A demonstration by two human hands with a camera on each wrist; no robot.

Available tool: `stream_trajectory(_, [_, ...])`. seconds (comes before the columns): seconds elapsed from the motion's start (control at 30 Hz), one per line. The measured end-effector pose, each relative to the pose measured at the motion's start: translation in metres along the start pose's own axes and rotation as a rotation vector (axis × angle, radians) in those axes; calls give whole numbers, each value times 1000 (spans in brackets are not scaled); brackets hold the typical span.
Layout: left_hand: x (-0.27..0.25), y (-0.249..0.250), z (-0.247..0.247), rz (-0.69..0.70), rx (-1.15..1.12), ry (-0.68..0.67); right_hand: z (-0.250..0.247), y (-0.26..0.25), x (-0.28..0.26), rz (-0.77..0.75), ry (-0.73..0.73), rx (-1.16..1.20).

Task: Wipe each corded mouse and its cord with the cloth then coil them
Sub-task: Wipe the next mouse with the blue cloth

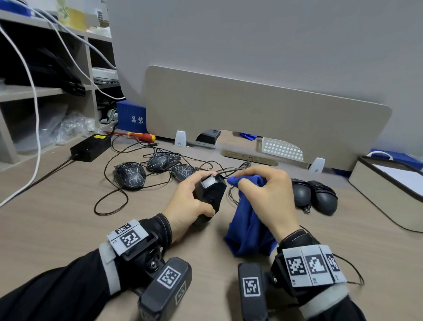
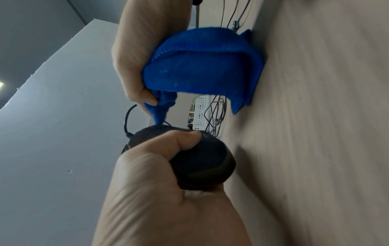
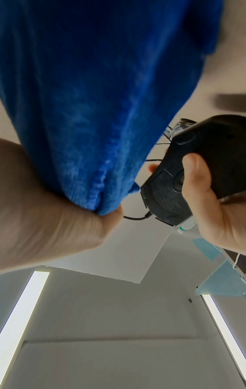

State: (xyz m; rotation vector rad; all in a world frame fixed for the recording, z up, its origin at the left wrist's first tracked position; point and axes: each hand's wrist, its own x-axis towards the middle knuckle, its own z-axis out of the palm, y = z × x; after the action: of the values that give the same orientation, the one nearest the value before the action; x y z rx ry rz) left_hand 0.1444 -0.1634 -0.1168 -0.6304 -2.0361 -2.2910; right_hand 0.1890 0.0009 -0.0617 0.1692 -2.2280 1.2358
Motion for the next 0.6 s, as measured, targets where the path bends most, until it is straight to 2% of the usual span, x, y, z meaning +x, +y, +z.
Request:
stream_trajectory(0.07, [-2,1,1,40,54,-3,-1,-4,0,12,25,106])
stream_trajectory(0.13, [-2,2,1,60,109,-24,1,-6,0,41,-42,138])
stream_trajectory(0.23, [-2,0,1,37,159,-65,7,-3,-2,88,-144,93])
stream_trajectory(0.47, [-6,0,7,-53,203,-240,7,1,-2,141,-158,109])
stream_trajectory(0.53, [-6,-1,9,-46,186,-209,8,2,-2,151,-161,119])
stream_trajectory(0.6, [-6,0,10,-40,145,-111,9,1,-1,163,-160,145])
